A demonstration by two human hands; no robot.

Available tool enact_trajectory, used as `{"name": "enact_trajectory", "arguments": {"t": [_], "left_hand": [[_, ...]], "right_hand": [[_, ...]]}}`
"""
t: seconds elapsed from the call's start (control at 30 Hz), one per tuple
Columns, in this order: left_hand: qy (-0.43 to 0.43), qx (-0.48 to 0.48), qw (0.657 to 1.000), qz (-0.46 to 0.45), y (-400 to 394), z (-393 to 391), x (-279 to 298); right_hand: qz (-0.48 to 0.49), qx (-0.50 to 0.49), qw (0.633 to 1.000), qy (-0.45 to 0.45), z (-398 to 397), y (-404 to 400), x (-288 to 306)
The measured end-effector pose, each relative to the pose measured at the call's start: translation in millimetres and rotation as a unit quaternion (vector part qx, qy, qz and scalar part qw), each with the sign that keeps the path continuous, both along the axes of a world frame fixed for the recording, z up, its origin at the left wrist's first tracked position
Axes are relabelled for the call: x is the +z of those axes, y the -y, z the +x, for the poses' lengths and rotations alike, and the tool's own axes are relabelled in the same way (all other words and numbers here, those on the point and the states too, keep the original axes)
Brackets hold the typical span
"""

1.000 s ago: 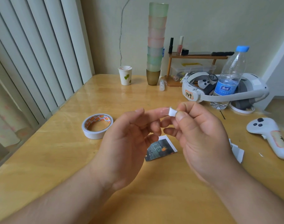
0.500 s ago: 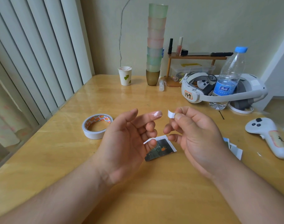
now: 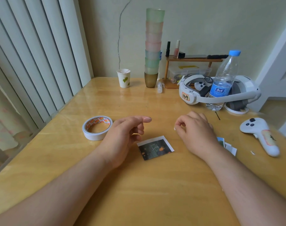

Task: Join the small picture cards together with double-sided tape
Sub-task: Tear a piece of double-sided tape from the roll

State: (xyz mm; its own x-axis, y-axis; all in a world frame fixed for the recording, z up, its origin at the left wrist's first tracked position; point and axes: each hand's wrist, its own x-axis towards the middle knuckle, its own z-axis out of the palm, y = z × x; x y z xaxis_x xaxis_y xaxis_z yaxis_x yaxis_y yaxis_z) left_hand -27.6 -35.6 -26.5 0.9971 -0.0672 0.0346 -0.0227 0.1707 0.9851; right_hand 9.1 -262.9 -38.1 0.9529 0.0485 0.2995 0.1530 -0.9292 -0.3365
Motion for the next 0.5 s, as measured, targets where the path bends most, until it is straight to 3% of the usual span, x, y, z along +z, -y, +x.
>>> {"name": "enact_trajectory", "arguments": {"t": [0.2,0.33,0.5], "left_hand": [[-0.032,-0.013,0.998,-0.05,0.6,6.6,-6.9],[-0.037,-0.02,0.998,-0.049,0.5,8.4,-10.2],[-0.032,-0.024,0.998,-0.042,0.3,10.3,-12.3]], "right_hand": [[0.013,-0.025,1.0,-0.015,-0.8,0.6,2.5],[-0.015,0.044,0.999,-0.016,-5.2,-6.0,6.3],[-0.102,0.109,0.983,-0.103,-11.3,-19.9,0.3]]}}
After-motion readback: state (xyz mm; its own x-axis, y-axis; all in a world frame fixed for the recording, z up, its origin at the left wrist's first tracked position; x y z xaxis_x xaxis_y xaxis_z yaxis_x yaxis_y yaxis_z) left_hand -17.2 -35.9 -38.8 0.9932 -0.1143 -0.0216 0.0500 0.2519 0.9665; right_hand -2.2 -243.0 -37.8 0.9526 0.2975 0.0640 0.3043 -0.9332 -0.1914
